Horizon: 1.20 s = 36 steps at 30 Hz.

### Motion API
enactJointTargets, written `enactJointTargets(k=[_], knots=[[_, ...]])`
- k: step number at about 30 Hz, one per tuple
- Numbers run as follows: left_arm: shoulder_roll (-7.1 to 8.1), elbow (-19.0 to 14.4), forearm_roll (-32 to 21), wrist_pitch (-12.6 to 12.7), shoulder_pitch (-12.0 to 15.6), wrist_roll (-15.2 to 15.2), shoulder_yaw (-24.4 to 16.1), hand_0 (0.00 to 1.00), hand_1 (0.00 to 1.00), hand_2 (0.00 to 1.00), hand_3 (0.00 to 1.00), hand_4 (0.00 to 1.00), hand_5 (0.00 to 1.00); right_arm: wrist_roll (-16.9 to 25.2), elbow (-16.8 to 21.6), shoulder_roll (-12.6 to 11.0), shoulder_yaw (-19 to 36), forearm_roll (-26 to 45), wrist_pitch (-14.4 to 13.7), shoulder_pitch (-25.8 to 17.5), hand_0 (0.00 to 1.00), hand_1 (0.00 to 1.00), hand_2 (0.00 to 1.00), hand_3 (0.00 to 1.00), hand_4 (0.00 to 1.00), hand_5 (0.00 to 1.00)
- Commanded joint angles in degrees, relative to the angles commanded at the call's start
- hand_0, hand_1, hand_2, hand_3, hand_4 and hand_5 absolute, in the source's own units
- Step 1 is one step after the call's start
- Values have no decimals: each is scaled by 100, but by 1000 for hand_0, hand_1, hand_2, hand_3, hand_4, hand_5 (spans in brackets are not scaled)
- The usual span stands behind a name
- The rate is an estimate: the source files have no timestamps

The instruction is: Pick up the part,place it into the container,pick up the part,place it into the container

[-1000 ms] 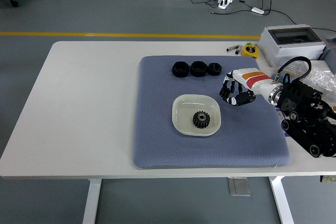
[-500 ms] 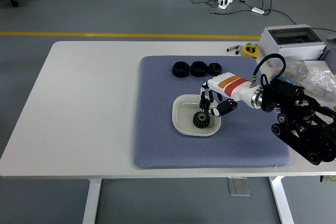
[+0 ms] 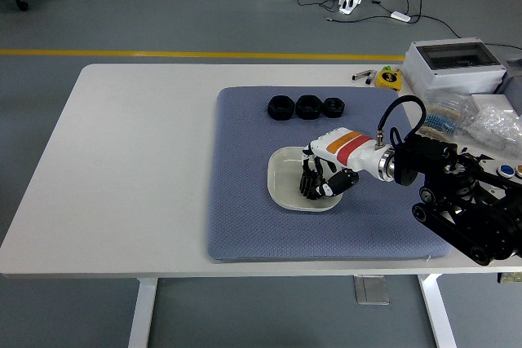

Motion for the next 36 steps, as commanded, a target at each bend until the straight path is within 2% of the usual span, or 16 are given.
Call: enactJointTargets(k=[2,7,16,19,20,36], knots=[[1,-1,-10,1,-2,-2,5,706,706,747,652,686,660,4,-29,12,-6,-9,-19,3,98,313,448,525,747,257],[3,-5,-11,-4,-5,-1,9,706,706,747,652,686,660,10,-159,46,-20,-72,-68,4,98,313,448,525,747,257],[5,-6,6,-6,0,6,-4,706,705,748,652,687,662,44,-257,34,-20,-136,-72,-3,87,333,475,529,809,261],[3,-6,27,-4,8,13,-23,706,705,748,652,687,662,65,-273,39,-4,-156,-67,-13,87,333,475,529,809,261],[2,-6,30,-2,13,15,-28,706,704,747,652,687,661,68,-276,42,4,-165,-67,-18,92,333,478,541,854,258],[14,-11,94,-31,56,30,-57,705,706,747,652,687,661,156,-223,98,80,-131,-80,-25,84,329,479,560,909,276]])
